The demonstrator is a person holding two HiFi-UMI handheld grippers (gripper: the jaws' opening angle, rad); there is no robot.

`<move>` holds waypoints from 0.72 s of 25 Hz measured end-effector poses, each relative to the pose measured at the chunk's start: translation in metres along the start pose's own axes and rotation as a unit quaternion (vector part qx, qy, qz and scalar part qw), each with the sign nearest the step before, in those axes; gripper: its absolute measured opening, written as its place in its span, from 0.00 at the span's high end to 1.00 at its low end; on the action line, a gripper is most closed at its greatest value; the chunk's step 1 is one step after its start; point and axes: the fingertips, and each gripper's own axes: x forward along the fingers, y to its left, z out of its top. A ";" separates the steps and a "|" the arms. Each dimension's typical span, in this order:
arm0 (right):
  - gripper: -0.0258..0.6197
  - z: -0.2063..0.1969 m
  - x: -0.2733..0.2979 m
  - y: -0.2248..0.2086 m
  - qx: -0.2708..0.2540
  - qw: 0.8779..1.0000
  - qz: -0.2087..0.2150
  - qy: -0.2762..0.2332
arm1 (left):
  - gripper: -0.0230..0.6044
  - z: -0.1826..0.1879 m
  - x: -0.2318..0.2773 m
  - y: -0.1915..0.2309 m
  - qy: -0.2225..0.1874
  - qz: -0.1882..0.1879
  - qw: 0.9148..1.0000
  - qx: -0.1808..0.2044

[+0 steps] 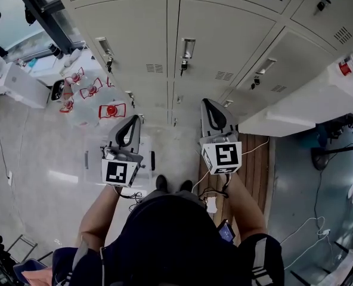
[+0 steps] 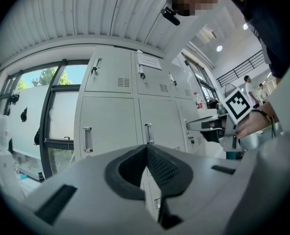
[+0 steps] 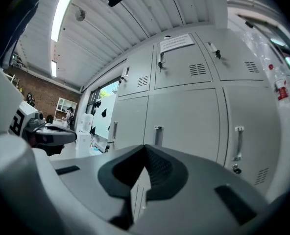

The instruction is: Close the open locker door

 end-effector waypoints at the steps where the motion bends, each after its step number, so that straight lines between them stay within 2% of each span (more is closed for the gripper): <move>1: 0.96 -0.001 -0.008 -0.002 0.001 1.000 -0.005 0.000 | 0.96 0.002 0.000 -0.001 -0.002 0.003 1.000 0.002; 10: 0.96 -0.011 -0.066 -0.017 -0.012 0.999 -0.037 0.003 | 0.96 0.009 -0.007 -0.018 -0.002 0.029 0.999 0.019; 18: 0.96 -0.033 -0.112 -0.033 0.009 0.996 -0.080 0.028 | 0.96 0.013 -0.019 -0.033 -0.005 0.049 0.998 0.032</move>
